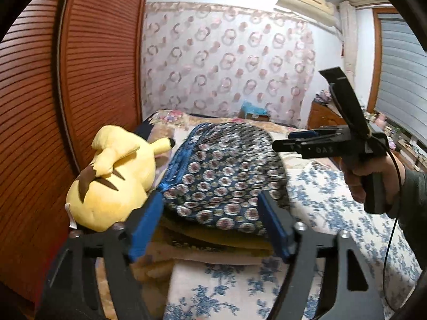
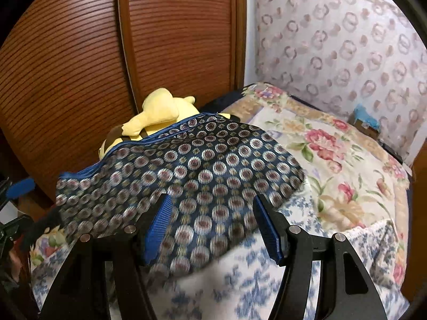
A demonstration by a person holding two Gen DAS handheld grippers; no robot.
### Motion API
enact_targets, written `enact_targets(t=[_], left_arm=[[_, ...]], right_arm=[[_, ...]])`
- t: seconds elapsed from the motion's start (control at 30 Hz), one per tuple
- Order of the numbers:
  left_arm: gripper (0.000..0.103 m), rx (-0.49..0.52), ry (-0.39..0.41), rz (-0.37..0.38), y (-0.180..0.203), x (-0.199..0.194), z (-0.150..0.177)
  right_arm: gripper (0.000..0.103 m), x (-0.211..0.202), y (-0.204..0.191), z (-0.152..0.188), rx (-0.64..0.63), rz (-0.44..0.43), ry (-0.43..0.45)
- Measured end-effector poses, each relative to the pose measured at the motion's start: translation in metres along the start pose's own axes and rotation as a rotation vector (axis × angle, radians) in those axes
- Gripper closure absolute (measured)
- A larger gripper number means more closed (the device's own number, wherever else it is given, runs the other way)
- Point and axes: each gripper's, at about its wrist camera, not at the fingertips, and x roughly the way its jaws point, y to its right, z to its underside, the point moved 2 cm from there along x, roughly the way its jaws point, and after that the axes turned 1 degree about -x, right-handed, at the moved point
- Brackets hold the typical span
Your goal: Fold small clothes
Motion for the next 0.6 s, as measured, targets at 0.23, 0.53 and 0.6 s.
enact_targets(t=[0.23,0.53,0.6], left_arm=[[0.020,0.049,0.011,0.011,0.026,-0.018,0.000],[0.020,0.085,-0.026,0.006,0.063,-0.019,0.011],[0.020,0.089,-0.030,0.024,0.074,-0.017,0.013]], right_arm=[[0.038,-0.062,-0.021,0.039,0.041,0.037,0.080],[0.033,-0.111,-0.033,0.100,0.119,0.158,0.130],[0.033,-0.123,-0.034,0.117,0.147,0.190,0.132]])
